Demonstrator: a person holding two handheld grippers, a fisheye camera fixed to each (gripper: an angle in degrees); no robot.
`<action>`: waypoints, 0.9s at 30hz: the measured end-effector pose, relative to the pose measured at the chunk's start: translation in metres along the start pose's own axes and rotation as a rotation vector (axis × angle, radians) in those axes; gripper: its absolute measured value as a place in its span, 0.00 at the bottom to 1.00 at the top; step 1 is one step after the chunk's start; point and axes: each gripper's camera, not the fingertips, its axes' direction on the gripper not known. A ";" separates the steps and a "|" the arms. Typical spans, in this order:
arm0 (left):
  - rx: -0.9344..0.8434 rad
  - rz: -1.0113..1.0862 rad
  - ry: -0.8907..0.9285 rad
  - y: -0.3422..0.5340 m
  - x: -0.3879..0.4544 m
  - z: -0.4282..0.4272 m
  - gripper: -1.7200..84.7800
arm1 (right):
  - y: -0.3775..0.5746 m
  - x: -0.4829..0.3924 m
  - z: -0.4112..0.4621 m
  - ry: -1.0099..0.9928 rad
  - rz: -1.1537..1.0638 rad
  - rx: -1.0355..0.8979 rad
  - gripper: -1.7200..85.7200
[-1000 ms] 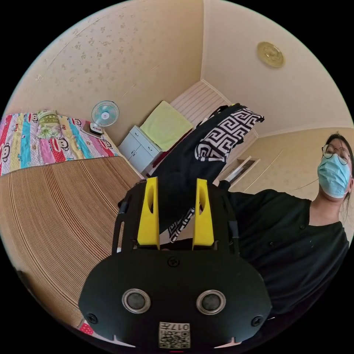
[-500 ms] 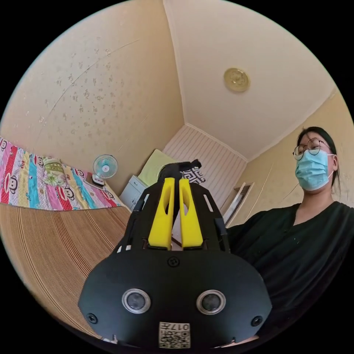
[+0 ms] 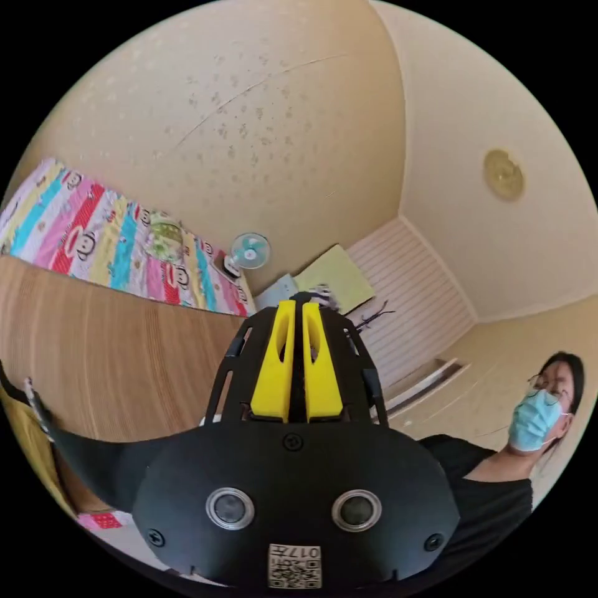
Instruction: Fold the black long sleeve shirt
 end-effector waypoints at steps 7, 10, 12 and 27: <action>0.051 0.206 0.069 0.028 0.015 -0.023 0.01 | 0.029 0.047 0.023 -0.195 -0.106 -0.099 0.03; 0.033 0.346 0.114 0.031 0.041 -0.026 0.01 | 0.044 0.056 0.019 -0.333 -0.188 -0.103 0.04; 0.024 0.466 0.134 0.035 0.066 -0.027 0.01 | 0.054 0.059 0.020 -0.405 -0.240 -0.139 0.06; -0.048 0.605 0.146 0.033 0.144 0.002 0.01 | 0.113 0.104 0.110 -0.441 -0.125 -0.314 0.12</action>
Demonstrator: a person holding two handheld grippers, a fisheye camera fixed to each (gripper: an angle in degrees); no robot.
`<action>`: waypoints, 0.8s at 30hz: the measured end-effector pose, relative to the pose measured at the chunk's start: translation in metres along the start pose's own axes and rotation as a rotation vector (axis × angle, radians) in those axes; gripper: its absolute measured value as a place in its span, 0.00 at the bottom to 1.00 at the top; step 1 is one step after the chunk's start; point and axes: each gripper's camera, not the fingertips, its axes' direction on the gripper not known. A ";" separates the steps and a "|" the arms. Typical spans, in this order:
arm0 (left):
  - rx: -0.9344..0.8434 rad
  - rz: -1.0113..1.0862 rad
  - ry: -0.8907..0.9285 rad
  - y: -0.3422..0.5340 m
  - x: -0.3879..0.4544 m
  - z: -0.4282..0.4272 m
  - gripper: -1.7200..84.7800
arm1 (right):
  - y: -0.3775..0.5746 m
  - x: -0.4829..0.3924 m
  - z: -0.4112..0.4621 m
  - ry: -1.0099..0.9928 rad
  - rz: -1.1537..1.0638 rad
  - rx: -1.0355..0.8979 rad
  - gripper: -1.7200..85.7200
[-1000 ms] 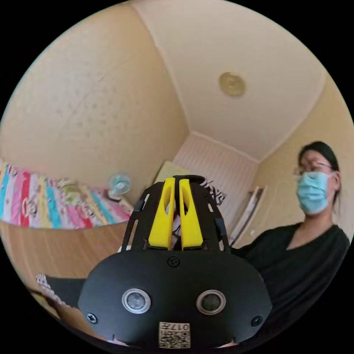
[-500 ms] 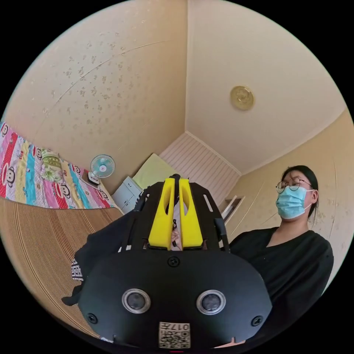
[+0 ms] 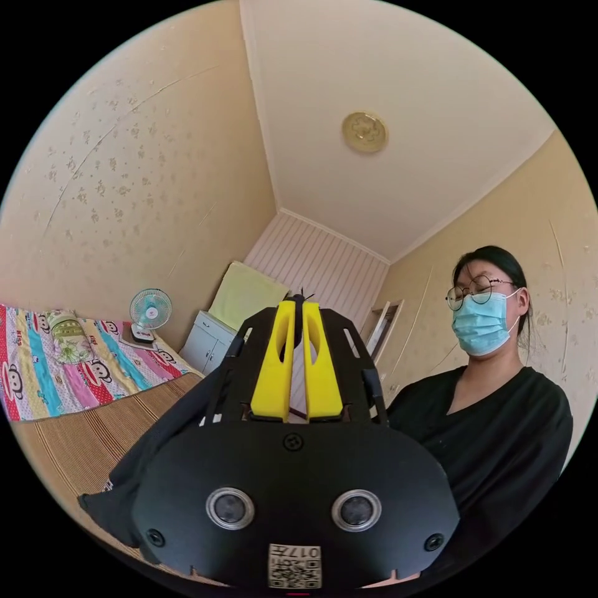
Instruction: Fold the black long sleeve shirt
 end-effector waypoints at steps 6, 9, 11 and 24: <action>0.052 0.028 0.085 -0.009 0.023 -0.008 0.01 | 0.009 -0.021 0.068 0.352 -0.099 -0.098 0.13; 0.051 0.050 0.124 -0.014 0.036 -0.011 0.01 | 0.010 -0.032 0.090 0.427 -0.161 -0.105 0.14; 0.057 0.052 0.118 -0.015 0.042 -0.011 0.01 | 0.008 -0.037 0.103 0.408 -0.198 -0.123 0.15; 0.060 0.053 0.009 -0.022 0.052 -0.016 0.01 | 0.046 -0.075 0.117 0.314 -0.350 -0.092 0.06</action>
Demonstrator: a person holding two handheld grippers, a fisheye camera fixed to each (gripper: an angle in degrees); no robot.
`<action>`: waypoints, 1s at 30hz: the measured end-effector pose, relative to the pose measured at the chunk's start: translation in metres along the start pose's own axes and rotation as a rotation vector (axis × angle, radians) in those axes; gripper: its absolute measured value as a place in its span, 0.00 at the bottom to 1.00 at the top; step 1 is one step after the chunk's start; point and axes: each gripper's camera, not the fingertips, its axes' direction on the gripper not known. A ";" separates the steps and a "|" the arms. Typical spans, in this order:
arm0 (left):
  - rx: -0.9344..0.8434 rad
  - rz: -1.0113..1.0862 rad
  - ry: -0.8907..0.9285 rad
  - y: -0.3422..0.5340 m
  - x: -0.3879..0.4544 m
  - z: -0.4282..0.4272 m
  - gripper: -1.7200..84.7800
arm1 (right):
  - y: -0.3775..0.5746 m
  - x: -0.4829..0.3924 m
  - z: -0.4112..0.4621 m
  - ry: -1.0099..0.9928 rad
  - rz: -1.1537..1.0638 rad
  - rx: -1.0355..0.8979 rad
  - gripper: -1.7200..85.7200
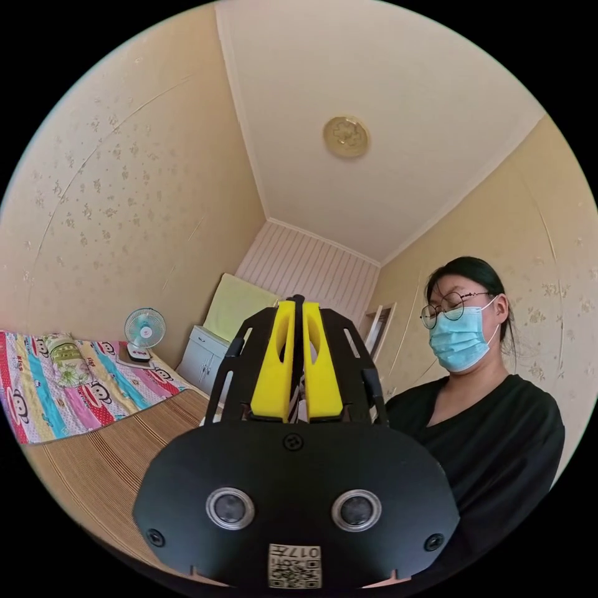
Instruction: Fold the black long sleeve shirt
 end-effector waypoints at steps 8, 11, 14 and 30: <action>-0.001 -0.085 -0.240 0.016 -0.025 -0.031 0.01 | 0.010 -0.064 -0.111 0.330 -0.041 0.288 0.04; -0.027 -0.135 -0.274 0.029 -0.040 -0.034 0.01 | -0.005 -0.095 -0.134 0.439 -0.091 0.343 0.04; -0.050 -0.179 -0.292 0.044 -0.057 -0.038 0.01 | -0.022 -0.117 -0.139 0.579 -0.094 0.342 0.04; -0.192 -0.309 -0.071 0.136 -0.074 -0.053 0.01 | 0.010 -0.156 -0.157 0.479 -0.186 0.311 0.04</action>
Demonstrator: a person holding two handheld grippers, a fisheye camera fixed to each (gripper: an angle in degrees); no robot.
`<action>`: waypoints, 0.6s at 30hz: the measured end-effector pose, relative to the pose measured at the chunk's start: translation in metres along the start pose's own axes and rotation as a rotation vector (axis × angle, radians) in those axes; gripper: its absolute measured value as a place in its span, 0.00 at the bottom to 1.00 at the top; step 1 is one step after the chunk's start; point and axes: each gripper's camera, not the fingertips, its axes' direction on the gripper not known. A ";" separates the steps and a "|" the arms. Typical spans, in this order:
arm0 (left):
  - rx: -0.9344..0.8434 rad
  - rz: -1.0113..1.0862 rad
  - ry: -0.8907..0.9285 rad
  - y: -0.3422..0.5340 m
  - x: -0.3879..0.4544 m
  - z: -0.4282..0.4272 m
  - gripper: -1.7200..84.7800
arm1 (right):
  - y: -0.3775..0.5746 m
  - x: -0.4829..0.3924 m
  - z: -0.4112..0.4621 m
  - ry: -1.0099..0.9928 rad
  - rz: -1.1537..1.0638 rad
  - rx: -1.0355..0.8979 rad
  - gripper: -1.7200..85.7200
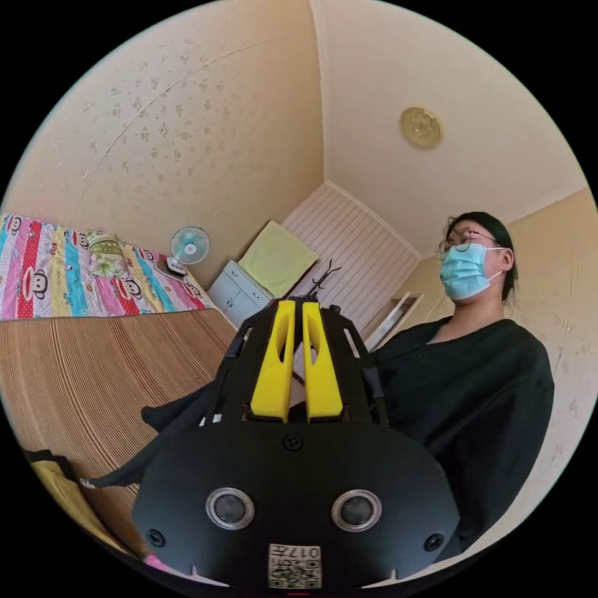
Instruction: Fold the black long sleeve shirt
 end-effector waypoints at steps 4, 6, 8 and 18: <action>0.021 -0.075 0.006 -0.014 -0.014 0.006 0.01 | -0.028 0.002 -0.005 0.071 0.042 -0.081 0.03; 0.043 -0.185 -0.087 -0.030 -0.042 0.008 0.01 | -0.045 0.020 -0.001 0.145 0.127 -0.081 0.03; 0.014 -0.257 -0.194 -0.043 -0.075 0.011 0.01 | -0.063 0.062 -0.003 0.195 0.233 0.003 0.03; -0.079 -0.646 -0.554 -0.003 -0.315 0.047 0.01 | 0.053 0.292 0.194 0.322 0.565 -0.601 0.05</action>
